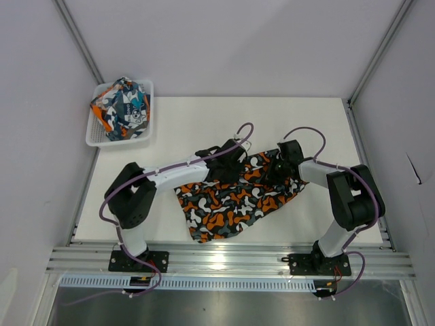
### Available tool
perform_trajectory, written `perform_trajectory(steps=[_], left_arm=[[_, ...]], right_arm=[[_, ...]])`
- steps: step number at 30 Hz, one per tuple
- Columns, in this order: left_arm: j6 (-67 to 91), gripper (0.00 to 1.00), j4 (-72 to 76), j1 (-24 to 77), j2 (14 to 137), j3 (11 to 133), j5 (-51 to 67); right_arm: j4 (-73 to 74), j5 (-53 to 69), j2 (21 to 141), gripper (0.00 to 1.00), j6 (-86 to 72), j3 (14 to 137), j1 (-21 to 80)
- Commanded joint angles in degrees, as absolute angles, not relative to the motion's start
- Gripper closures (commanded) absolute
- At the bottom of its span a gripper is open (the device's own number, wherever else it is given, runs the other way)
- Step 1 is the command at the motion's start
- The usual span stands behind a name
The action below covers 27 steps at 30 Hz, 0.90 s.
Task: Fold and stack the shorts
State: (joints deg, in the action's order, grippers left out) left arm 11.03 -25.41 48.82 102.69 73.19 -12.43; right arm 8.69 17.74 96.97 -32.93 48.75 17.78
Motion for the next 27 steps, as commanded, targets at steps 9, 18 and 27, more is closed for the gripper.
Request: perform_trajectory(steps=[9, 18, 27], left_arm=[[7.9, 0.53, -29.1, 49.1, 112.3, 83.7, -17.0], [14.7, 1.00, -28.7, 43.2, 115.6, 89.3, -14.4], [12.5, 1.00, -31.0, 40.5, 118.6, 99.3, -11.7]], right_arm=[[8.9, 15.0, 93.8, 0.99, -33.8, 49.8, 19.2], [8.9, 13.4, 93.3, 0.99, -34.2, 48.8, 20.7], [8.4, 12.8, 93.4, 0.98, -34.6, 48.7, 21.4]])
